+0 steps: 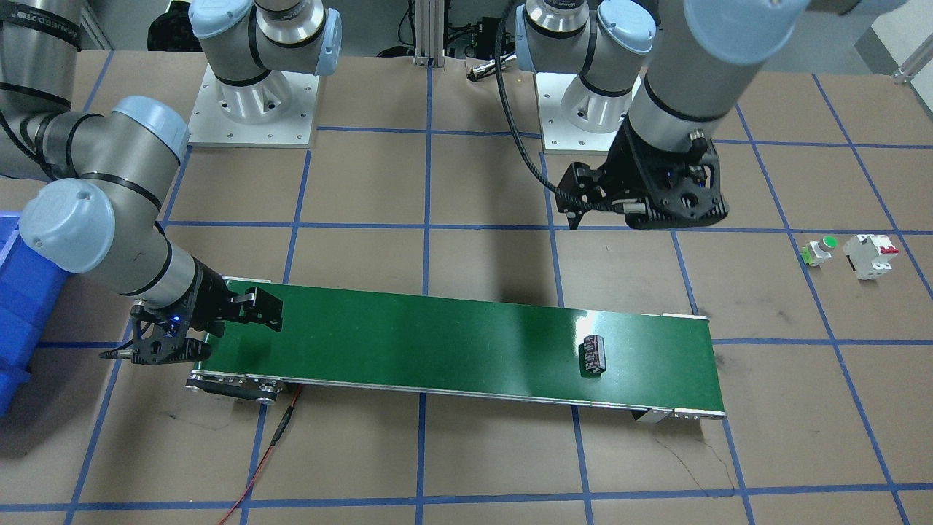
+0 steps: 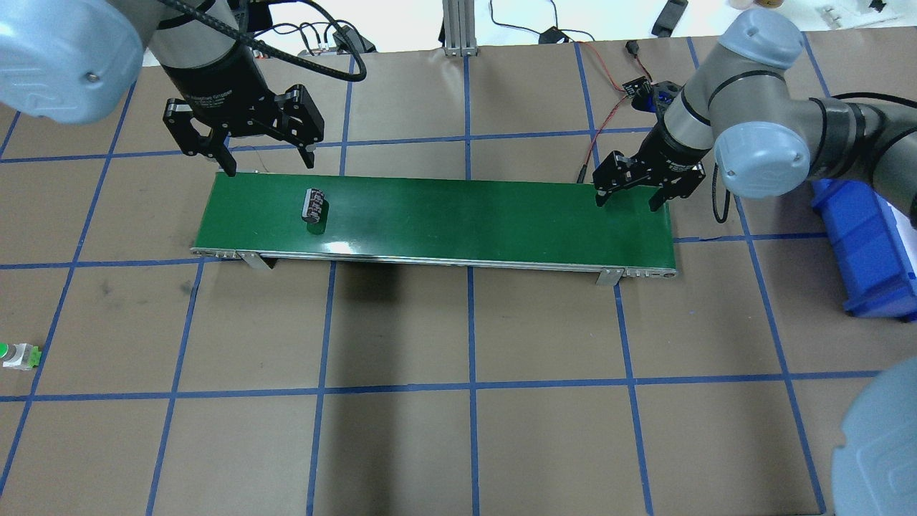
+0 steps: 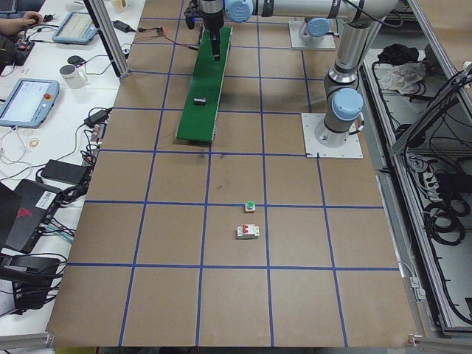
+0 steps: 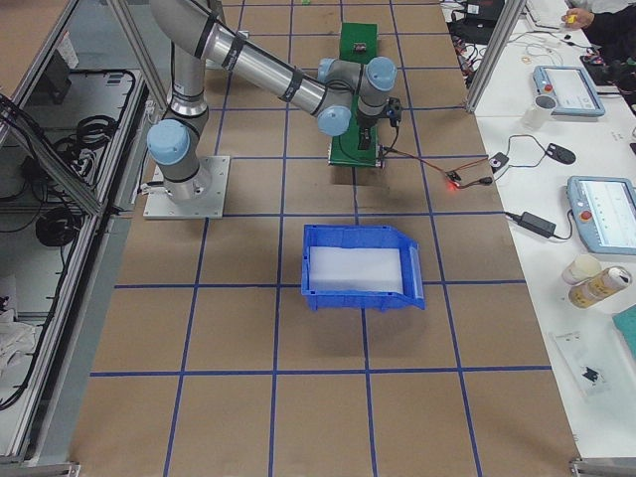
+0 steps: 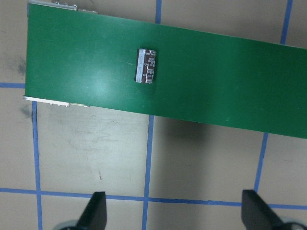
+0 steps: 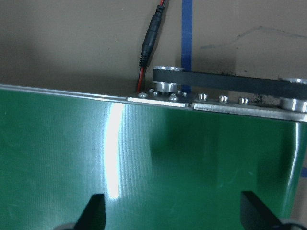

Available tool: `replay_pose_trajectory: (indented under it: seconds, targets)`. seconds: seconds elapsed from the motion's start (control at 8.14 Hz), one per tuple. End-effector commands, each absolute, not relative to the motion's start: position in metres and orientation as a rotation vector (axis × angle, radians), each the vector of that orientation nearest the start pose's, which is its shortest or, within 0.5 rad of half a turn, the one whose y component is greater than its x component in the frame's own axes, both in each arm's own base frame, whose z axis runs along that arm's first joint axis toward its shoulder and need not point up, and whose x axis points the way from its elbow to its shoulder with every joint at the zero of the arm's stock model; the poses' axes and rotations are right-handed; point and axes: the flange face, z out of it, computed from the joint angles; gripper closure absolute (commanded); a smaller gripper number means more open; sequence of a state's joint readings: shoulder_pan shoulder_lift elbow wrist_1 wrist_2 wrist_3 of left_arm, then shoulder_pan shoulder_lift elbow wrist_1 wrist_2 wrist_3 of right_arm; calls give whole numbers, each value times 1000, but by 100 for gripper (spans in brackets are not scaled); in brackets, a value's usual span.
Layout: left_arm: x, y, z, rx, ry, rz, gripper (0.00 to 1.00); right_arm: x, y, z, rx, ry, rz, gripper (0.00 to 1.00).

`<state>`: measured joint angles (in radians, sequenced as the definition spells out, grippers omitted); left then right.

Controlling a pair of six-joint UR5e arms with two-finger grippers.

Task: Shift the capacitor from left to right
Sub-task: 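Hold the left gripper raised while the belt carries the capacitor toward the right gripper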

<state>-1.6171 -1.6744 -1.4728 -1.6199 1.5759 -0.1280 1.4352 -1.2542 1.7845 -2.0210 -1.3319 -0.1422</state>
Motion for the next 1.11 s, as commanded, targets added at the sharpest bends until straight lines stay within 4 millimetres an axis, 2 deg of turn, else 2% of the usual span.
replay_pose_trajectory:
  seconds: [0.0,0.12,0.37,0.61,0.74,0.98]
  targets:
    - [-167,-503,511,-153,3115,18,0,64,-581,247,-2,2853,72,0]
    - [-161,-500,515,-187,3051,-8,0,65,-581,247,-2,2853,74,0]
    - [-161,-498,517,-283,3046,-12,0,64,-581,247,-2,2854,76,0]
    - [-168,-490,517,-275,3089,9,0,64,-581,247,-2,2854,74,0]
    - [-167,-484,526,-248,3090,-19,0,64,-581,247,-2,2854,76,0]
    - [-162,-487,523,-176,3097,-10,0,65,-580,248,-2,2853,74,0]
